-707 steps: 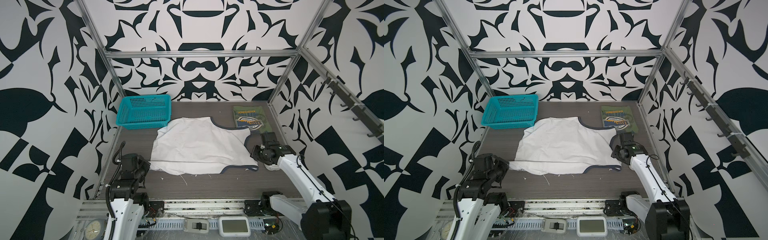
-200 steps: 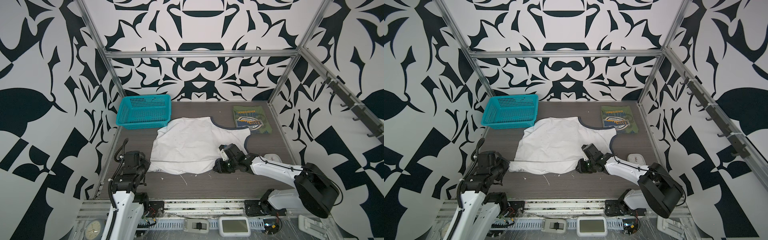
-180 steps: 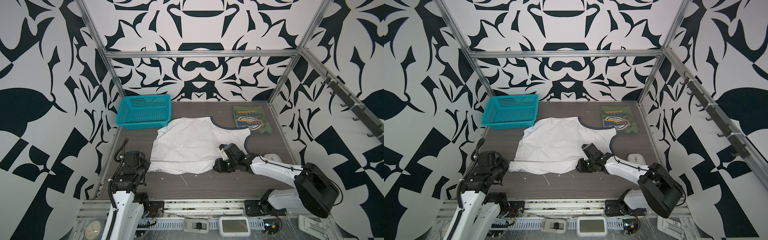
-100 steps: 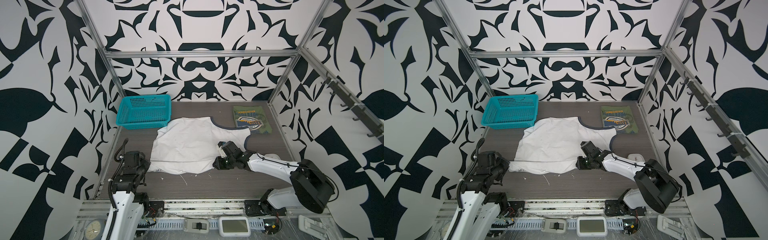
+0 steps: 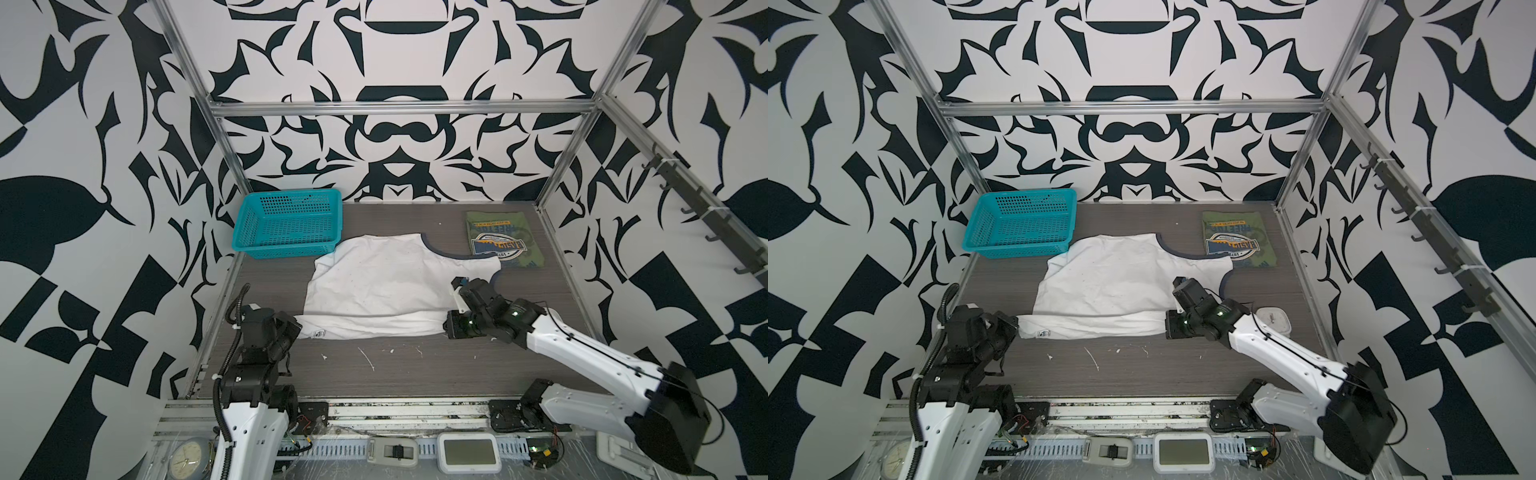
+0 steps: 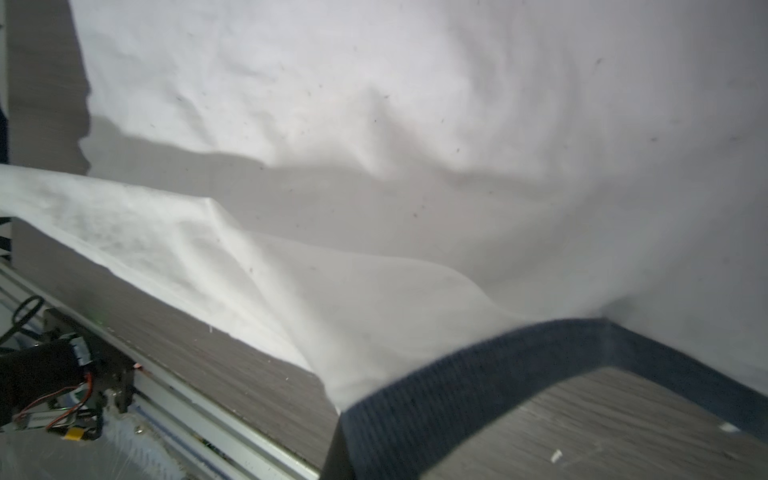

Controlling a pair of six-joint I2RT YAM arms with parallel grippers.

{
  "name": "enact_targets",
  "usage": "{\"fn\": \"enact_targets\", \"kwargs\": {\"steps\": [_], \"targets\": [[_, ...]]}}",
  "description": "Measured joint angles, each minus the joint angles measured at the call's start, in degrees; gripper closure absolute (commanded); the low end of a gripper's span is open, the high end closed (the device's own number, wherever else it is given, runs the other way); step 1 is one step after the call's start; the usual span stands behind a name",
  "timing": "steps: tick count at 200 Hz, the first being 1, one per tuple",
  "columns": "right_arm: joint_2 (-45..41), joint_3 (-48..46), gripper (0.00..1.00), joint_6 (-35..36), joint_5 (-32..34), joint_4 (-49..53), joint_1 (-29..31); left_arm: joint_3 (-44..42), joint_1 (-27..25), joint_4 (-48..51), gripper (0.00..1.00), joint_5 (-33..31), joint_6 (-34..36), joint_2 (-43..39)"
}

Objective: Fold and stack the tank tops

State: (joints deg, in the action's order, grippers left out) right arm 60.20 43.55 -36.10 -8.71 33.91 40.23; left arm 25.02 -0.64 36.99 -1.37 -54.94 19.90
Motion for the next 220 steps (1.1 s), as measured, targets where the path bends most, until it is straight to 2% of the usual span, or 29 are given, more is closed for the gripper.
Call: {"fn": "enact_targets", "kwargs": {"steps": [22, 54, 84, 102, 119, 134, 145, 161, 174, 195, 220], "targets": [[-4.4, 0.1, 1.00, -0.9, 0.5, 3.9, 0.0, -2.5, 0.0, -0.3, 1.00, 0.9, 0.2, -4.7], [-6.1, -4.2, 1.00, -3.3, 0.0, 5.9, 0.0, -6.8, 0.0, 0.5, 1.00, 3.0, -2.1, -9.0], [-5.9, -11.2, 1.00, -6.4, -2.0, 5.3, 0.0, -9.0, 0.0, 6.6, 0.76, 5.4, -6.6, -13.8], [-4.9, -14.3, 1.00, -7.8, -3.2, 4.7, 0.0, -7.2, 0.0, 11.6, 0.56, 5.0, -9.2, -16.3], [-3.8, -15.2, 1.00, -8.6, -4.2, 4.4, 0.0, -3.3, 0.0, 15.7, 0.47, 3.6, -10.4, -16.4], [-3.2, -15.2, 1.00, -8.8, -4.9, 3.6, 0.0, 0.6, 0.0, 16.7, 0.47, 2.4, -10.2, -15.1], [-2.8, -15.2, 0.93, -8.8, -5.1, 3.5, 0.0, 2.5, 0.1, 15.9, 0.47, 2.6, -9.6, -12.0], [-2.6, -15.2, 0.67, -8.5, -4.8, 3.8, 0.0, 4.0, 0.0, 14.3, 0.45, 4.3, -8.4, -4.1], [-2.7, -14.6, 0.54, -8.3, -3.9, 5.4, 0.0, 4.8, 0.0, 13.3, 0.43, 5.7, -6.6, 3.1], [-3.4, -12.3, 0.43, -7.4, -1.6, 8.6, 0.0, 6.0, -0.7, 12.7, 0.43, 6.5, -3.7, 13.7], [-4.7, -6.9, 0.41, -6.2, 2.3, 12.7, 0.0, 6.4, -5.2, 9.8, 0.43, 6.1, -2.4, 21.1]]}}
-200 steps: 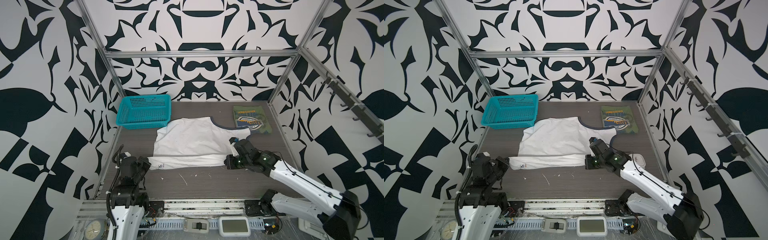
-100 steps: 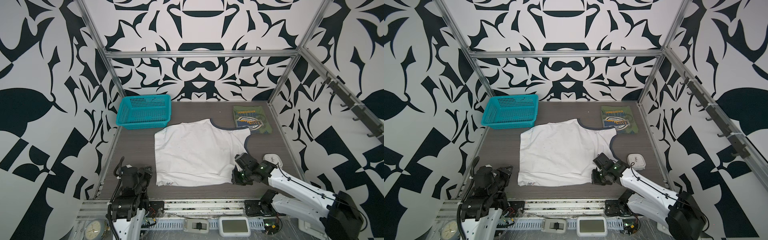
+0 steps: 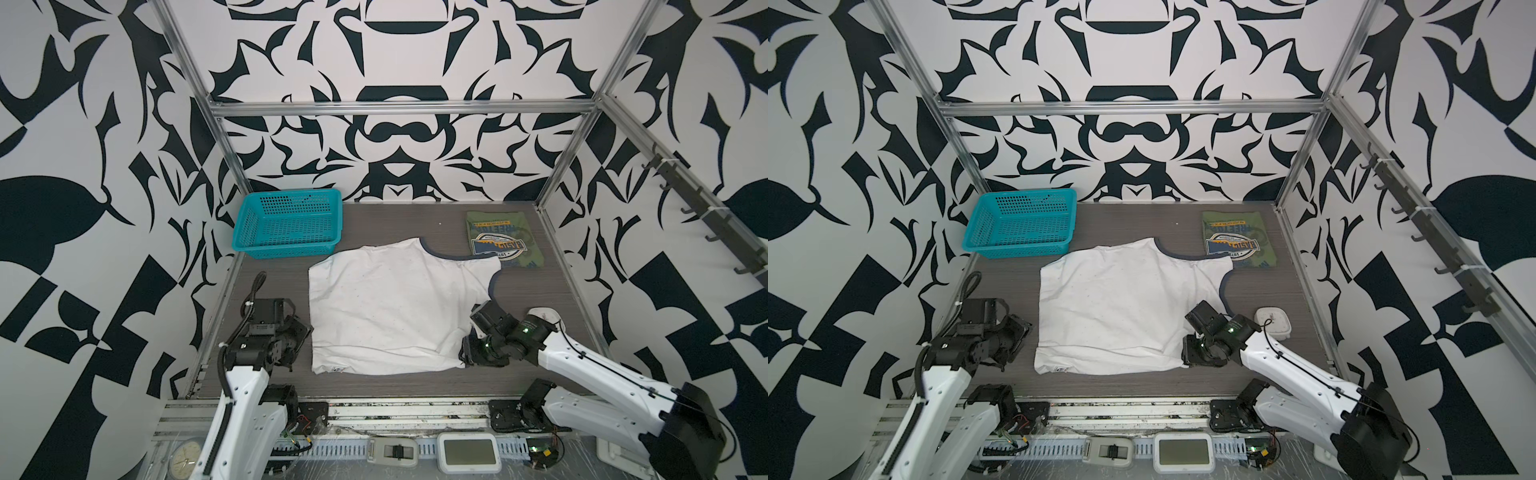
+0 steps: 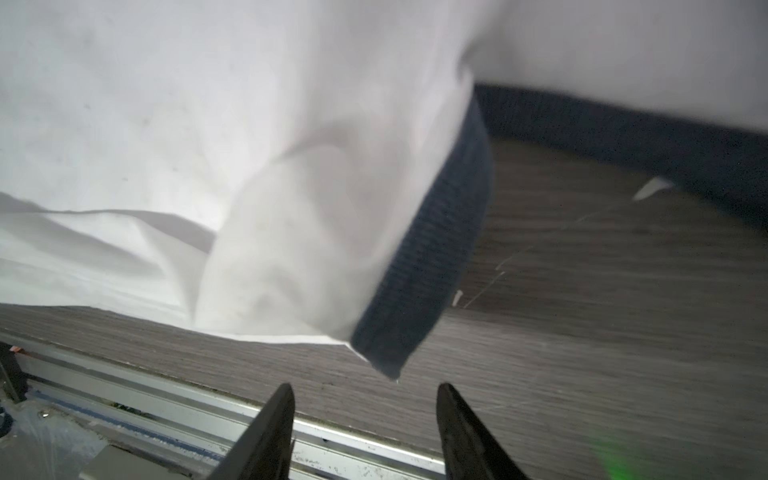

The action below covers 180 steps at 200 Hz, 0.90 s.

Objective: Fold and stack the tank tops

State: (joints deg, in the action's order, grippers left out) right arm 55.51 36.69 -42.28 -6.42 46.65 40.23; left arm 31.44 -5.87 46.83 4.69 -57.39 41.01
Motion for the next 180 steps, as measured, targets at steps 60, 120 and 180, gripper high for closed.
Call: {"fn": "enact_targets", "kwargs": {"steps": [60, 120, 180], "targets": [[4.9, 12.3, 0.40, 4.3, 6.2, 0.0, -0.3, 5.0, -20.2, -13.1, 0.41, -6.7, -1.4, 22.0], [31.5, 19.6, 0.41, 8.8, 4.5, -11.0, -5.9, 3.8, -24.5, -21.6, 0.33, -8.4, -3.0, 34.1], [34.4, 12.3, 0.42, 7.9, 2.3, -14.8, -6.3, -1.2, -20.8, -26.9, 0.27, -10.2, -5.0, 29.4]]}}
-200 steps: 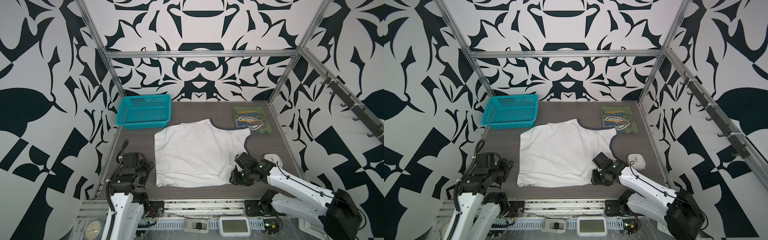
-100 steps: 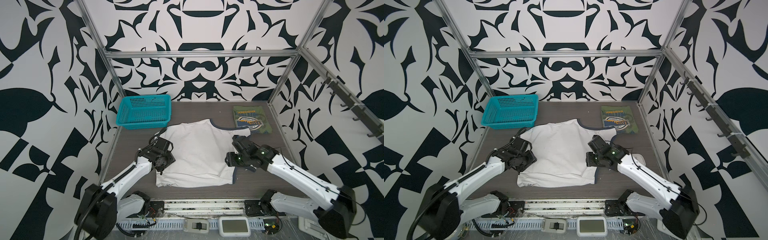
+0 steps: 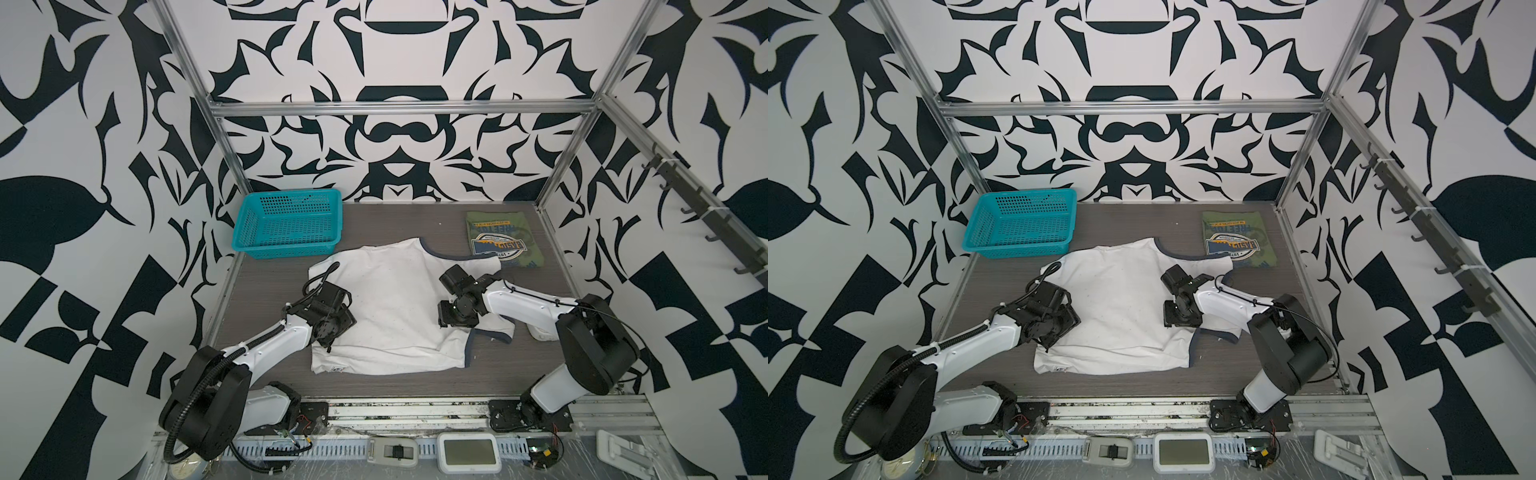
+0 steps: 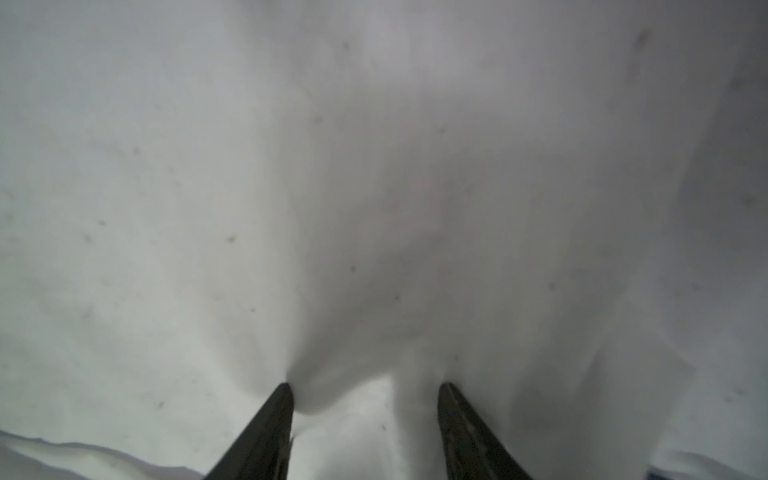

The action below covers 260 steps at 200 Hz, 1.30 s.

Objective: Fold and stack the tank tops
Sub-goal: 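Grasp the near edge of the tank top with both grippers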

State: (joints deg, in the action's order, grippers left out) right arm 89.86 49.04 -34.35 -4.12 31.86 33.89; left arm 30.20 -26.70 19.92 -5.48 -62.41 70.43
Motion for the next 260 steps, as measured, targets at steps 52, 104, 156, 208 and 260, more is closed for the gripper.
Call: {"fn": "enact_targets", "kwargs": {"steps": [52, 104, 156, 208, 260], "targets": [[-9.6, -7.6, 0.36, -3.6, -2.3, -0.7, 2.8, -5.6, 13.4, 3.2, 0.25, -2.1, 1.2, -10.9], [-21.4, -7.7, 0.33, -3.0, -2.1, 4.4, -7.0, 1.7, 12.3, 9.7, 0.26, -2.7, 5.8, -8.4], [-19.1, -9.9, 0.32, -2.7, -3.4, 3.4, -20.1, 6.1, -4.0, 9.2, 0.26, -3.3, 2.1, -3.1], [-13.9, -12.9, 0.31, -3.0, -6.4, 1.1, -29.4, 2.4, -4.9, 7.0, 0.22, -3.2, 0.4, 1.2], [-12.3, -12.6, 0.31, -2.9, -14.3, -1.0, -42.4, 2.3, 4.0, 1.8, 0.22, -1.4, 3.9, 3.3]]}}
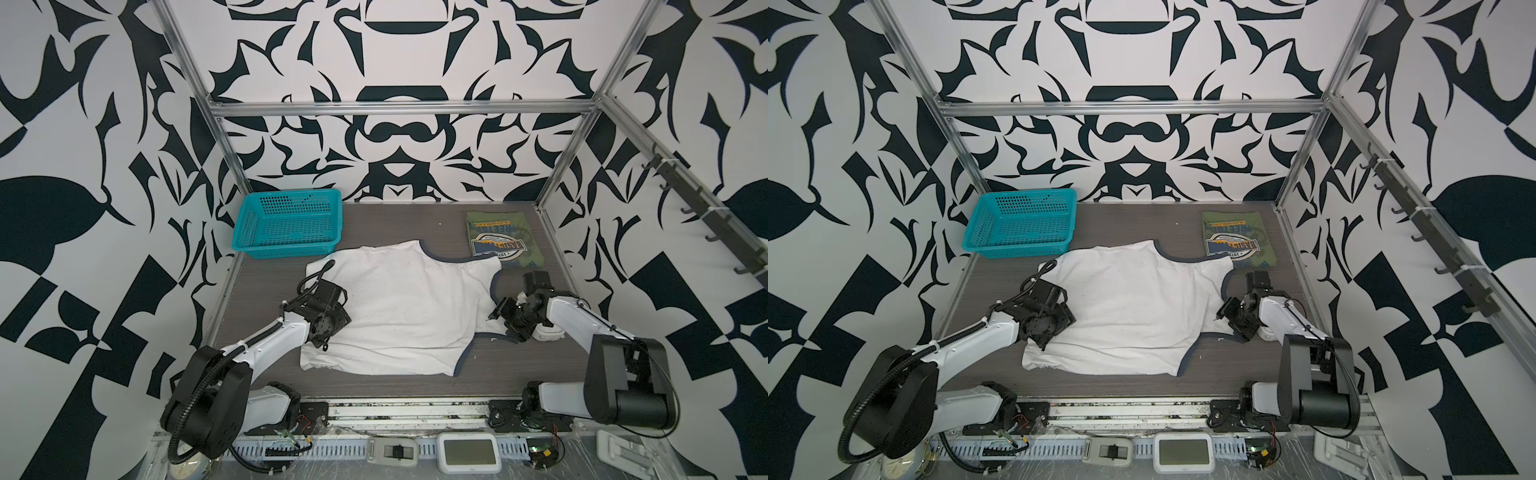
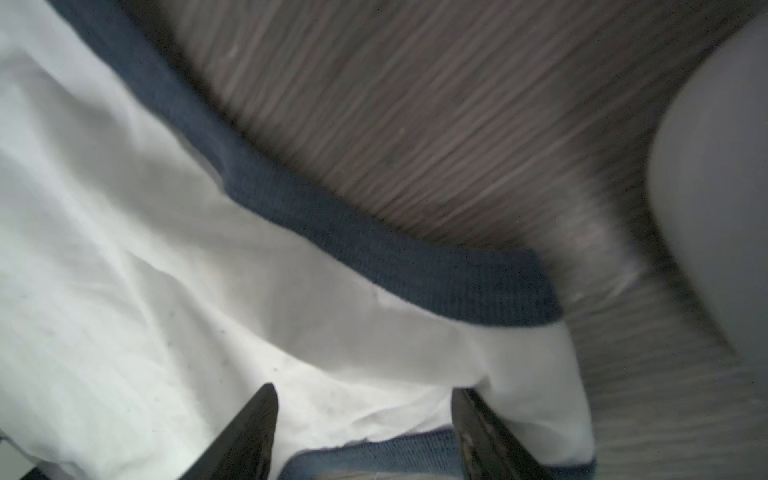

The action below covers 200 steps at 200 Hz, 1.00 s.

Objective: Fold and stack the tank tops
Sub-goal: 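Grasp the near edge of the tank top with both grippers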

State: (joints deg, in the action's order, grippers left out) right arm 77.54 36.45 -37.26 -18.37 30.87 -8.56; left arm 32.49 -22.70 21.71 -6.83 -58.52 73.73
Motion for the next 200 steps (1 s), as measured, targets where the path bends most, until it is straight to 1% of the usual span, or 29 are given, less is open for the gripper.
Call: {"fn": "enact_targets", "kwargs": {"steps": [20, 37, 52, 76, 90, 105, 115, 123, 136, 150, 161, 172, 184, 200], "targets": [[1.4, 1.1, 0.31, 0.3, -1.6, 0.0, -2.3, 0.9, 5.0, -2.8, 0.22, 1.8, 1.7, 1.9], [1.7, 1.4, 0.30, 0.6, -1.4, -0.2, -3.0, 2.8, 7.6, -3.8, 0.21, 2.8, 3.0, 4.3], [1.4, 1.5, 0.30, 1.1, -0.4, -0.3, -3.1, 5.2, 8.5, -3.8, 0.19, 2.8, 4.3, 6.6], [-0.5, 1.7, 0.30, 2.1, 4.0, 0.7, -3.4, 8.1, 9.7, -3.4, 0.19, 2.5, 6.4, 9.4], [-3.7, 1.7, 0.31, 2.9, 5.3, 1.7, -3.5, 8.5, 10.0, -1.6, 0.18, 1.4, 7.1, 8.9], [-8.8, 1.8, 0.32, 4.0, 5.4, 2.6, -2.9, 8.1, 9.3, 2.3, 0.19, -1.1, 6.8, 5.0], [-12.5, 2.2, 0.32, 4.5, 6.1, 3.1, -0.7, 7.1, 8.0, 4.6, 0.19, -2.7, 6.0, 0.0], [-15.1, 2.7, 0.32, 4.7, 6.5, 3.6, 2.2, 6.3, 7.1, 6.3, 0.20, -3.6, 5.3, -4.6], [-17.7, 3.8, 0.32, 4.8, 6.9, 4.0, 8.8, 4.6, 6.1, 7.9, 0.22, -4.0, 4.0, -11.6], [-17.9, 5.0, 0.33, 4.7, 7.0, 3.7, 15.9, 2.7, 6.0, 9.2, 0.24, -4.1, 2.9, -15.7], [-16.1, 5.7, 0.33, 4.5, 6.9, 3.1, 20.6, 1.6, 6.0, 9.9, 0.24, -3.8, 2.3, -16.3], [-13.2, 6.4, 0.33, 4.5, 6.8, 2.3, 23.7, 0.8, 6.0, 10.3, 0.25, -2.8, 1.9, -14.9], [-9.0, 7.4, 0.34, 4.5, 6.8, 1.5, 25.8, 0.5, 5.6, 10.5, 0.25, -1.5, 1.8, -11.9], [-1.9, 9.3, 0.35, 4.7, 6.6, -0.1, 27.9, 0.5, 3.4, 10.3, 0.25, -0.3, 1.5, -7.6]]}}
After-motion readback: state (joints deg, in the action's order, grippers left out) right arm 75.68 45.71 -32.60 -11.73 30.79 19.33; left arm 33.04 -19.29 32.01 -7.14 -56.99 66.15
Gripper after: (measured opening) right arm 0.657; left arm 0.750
